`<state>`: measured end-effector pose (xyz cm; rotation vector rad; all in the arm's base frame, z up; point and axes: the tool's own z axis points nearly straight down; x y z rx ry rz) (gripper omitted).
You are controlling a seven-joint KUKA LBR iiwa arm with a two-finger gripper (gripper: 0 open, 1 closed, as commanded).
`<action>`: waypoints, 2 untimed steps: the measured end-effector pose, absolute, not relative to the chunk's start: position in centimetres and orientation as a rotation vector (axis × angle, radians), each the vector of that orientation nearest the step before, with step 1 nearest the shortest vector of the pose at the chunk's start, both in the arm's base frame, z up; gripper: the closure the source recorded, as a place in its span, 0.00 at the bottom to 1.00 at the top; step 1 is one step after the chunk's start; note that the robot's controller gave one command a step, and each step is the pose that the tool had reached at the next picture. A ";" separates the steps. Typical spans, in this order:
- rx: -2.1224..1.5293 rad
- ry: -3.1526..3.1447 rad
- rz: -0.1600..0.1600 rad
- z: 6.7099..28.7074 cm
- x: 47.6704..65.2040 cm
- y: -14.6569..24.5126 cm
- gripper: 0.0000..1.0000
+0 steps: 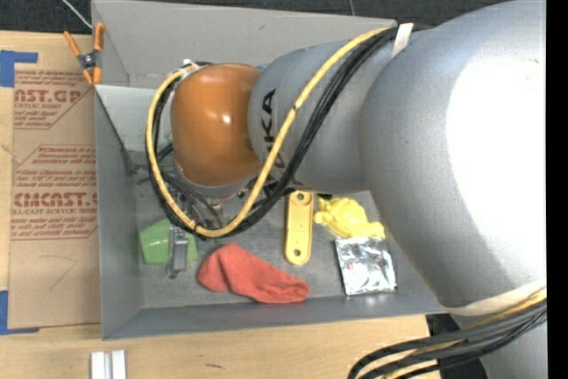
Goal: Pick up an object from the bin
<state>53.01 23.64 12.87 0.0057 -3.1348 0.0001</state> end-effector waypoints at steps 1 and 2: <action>0.001 -3.142 -0.003 13.4 53.2 23.5 0.00; -0.060 -3.135 -0.002 12.6 53.1 24.2 0.00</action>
Offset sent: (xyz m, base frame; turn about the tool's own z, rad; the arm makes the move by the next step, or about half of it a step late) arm 0.0005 0.0050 -0.0032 0.0472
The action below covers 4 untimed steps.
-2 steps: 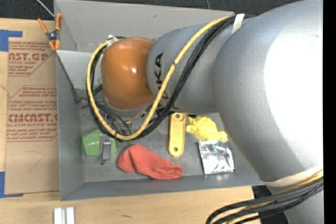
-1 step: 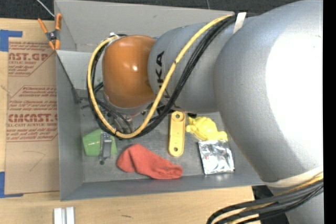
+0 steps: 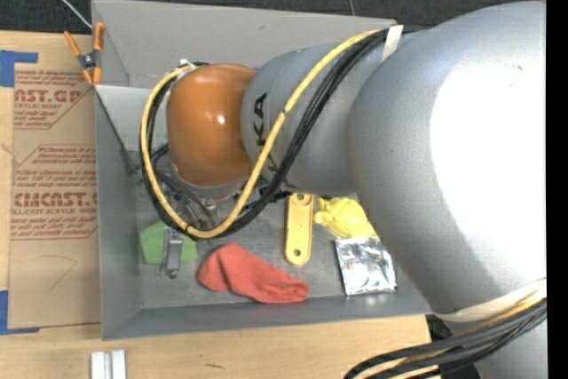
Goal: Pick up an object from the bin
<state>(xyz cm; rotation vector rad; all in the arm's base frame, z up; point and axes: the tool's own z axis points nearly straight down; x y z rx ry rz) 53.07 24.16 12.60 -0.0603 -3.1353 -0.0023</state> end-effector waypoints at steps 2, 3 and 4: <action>-0.167 -3.133 -0.005 12.5 53.7 23.8 0.00; -0.122 -3.139 -0.006 6.9 52.8 23.3 0.00; -0.202 -3.131 -0.007 6.9 53.7 23.6 1.00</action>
Offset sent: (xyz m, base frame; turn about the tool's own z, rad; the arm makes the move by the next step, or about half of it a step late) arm 0.0073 -0.0062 -0.0005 0.0850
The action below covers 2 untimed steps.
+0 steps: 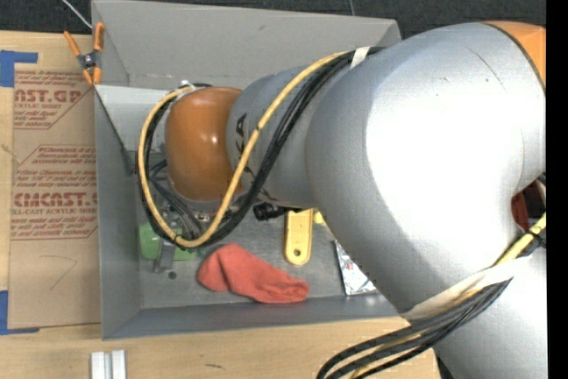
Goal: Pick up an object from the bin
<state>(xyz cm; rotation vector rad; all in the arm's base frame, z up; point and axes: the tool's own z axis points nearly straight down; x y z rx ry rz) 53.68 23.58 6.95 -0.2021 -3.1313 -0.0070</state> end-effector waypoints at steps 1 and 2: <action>-0.203 -3.131 -0.007 6.9 53.7 23.6 1.00; -0.202 -3.130 -0.006 7.1 53.6 23.6 1.00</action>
Offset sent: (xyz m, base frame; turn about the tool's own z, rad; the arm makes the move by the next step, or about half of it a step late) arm 0.0000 -0.0001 0.0103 0.0000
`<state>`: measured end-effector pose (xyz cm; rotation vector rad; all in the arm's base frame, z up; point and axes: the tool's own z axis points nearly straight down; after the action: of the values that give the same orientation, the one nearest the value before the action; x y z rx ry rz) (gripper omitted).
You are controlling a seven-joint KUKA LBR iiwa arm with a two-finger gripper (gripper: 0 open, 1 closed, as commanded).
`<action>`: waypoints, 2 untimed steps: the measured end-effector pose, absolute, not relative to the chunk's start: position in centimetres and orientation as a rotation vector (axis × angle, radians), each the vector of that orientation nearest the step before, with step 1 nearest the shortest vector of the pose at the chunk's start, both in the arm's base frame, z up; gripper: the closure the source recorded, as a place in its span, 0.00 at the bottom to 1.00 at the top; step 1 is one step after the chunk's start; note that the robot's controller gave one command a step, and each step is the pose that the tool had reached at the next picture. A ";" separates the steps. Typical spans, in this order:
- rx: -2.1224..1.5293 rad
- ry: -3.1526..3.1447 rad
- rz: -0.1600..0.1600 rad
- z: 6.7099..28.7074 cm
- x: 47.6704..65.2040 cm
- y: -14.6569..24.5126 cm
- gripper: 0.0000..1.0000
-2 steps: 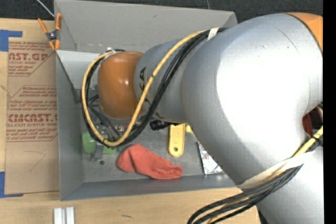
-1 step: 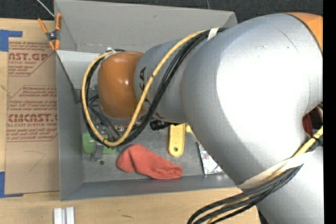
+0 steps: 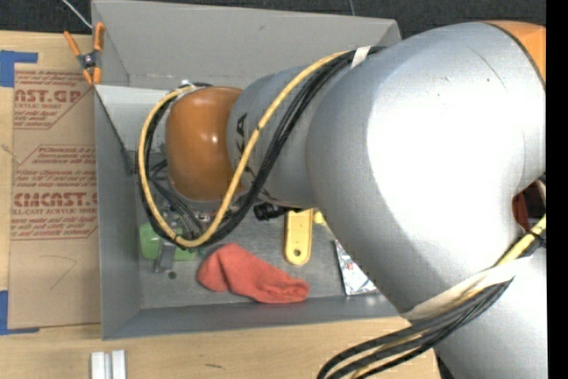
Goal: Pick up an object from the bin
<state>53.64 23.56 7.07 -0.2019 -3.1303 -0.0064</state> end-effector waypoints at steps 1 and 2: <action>-0.203 -3.131 -0.007 7.4 53.6 23.6 1.00; -0.202 -3.127 -0.004 7.9 53.5 23.5 1.00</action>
Offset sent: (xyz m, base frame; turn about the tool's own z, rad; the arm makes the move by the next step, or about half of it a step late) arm 0.0001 0.0000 0.1085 0.0000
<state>53.55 23.54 7.87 -0.2019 -3.1268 -0.0042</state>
